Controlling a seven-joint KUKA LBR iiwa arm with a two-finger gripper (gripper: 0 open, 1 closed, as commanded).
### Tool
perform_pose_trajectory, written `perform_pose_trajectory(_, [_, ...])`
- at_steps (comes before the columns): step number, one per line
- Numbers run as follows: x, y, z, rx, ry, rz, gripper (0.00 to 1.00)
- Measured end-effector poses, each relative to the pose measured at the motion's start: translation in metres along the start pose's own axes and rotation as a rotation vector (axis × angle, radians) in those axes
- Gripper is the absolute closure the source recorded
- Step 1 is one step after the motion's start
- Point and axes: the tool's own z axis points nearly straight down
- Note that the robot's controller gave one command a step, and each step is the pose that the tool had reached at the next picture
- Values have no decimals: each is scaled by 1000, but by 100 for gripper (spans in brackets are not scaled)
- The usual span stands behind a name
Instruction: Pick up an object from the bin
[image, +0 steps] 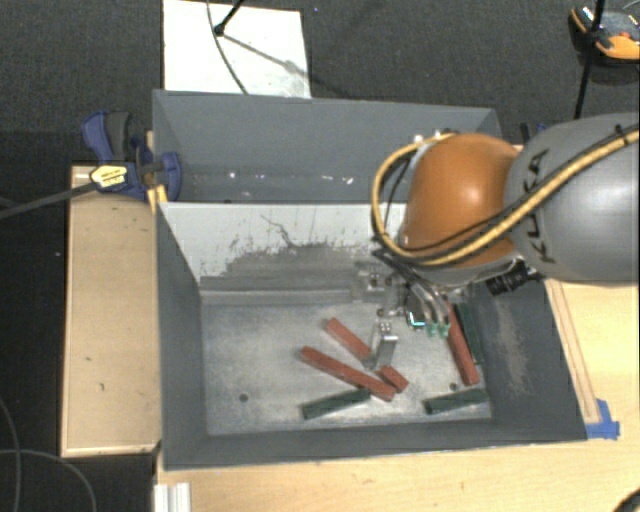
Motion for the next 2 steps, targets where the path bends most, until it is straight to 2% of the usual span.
perform_pose_trajectory(1, [-2,0,-4,-1,-8,2,0])
perform_pose_trajectory(2, [18,8,54,-1,-11,87,0])
